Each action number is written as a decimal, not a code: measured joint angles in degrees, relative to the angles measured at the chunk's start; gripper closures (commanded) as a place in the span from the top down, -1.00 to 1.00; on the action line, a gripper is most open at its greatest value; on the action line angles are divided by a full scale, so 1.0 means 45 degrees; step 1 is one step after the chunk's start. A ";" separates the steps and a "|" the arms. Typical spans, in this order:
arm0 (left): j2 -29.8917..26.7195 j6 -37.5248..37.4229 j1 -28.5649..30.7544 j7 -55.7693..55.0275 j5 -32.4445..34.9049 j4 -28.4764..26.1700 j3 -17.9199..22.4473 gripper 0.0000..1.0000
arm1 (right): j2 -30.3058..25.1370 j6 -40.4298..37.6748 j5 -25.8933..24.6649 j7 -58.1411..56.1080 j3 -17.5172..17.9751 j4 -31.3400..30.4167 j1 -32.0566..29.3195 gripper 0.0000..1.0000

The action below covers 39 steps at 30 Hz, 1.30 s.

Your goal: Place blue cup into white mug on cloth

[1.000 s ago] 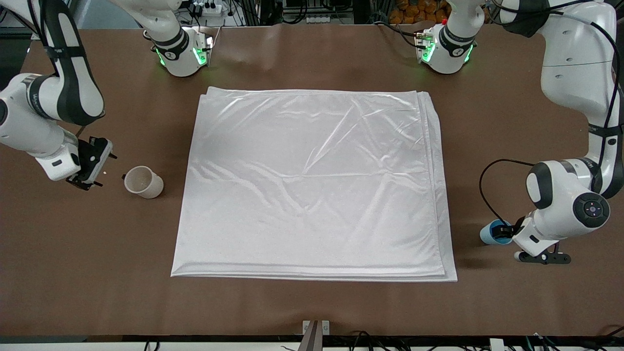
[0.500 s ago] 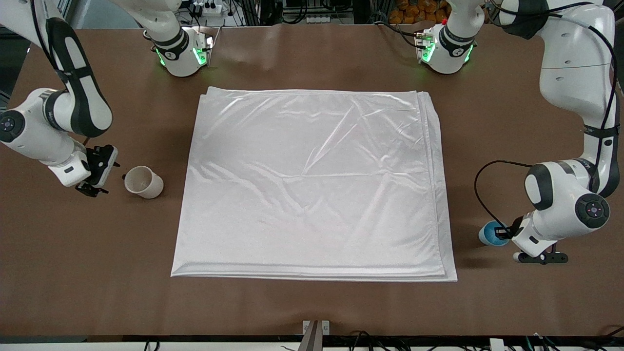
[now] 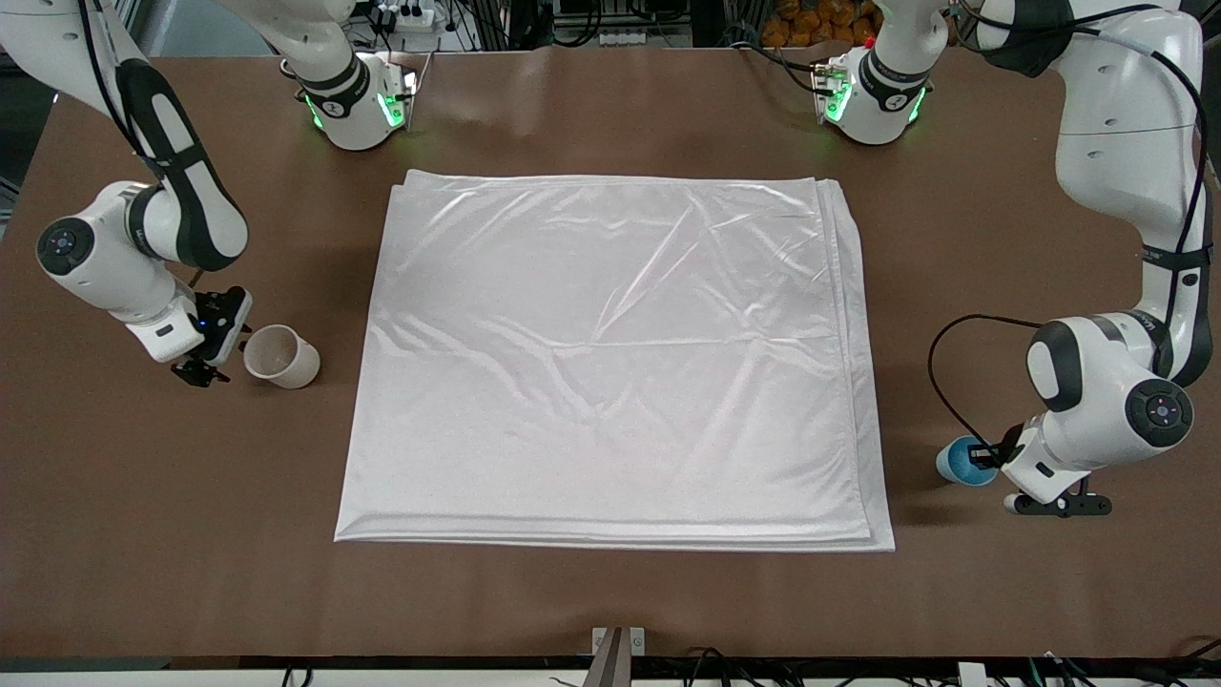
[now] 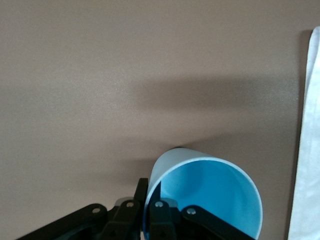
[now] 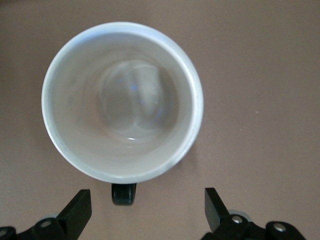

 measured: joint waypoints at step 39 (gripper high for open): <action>-0.1140 -0.0848 0.0170 0.0004 -0.0045 0.0403 0.0034 -1.00 | 0.0676 0.1260 0.0001 -0.1051 0.0115 -0.0281 -0.0221 -0.21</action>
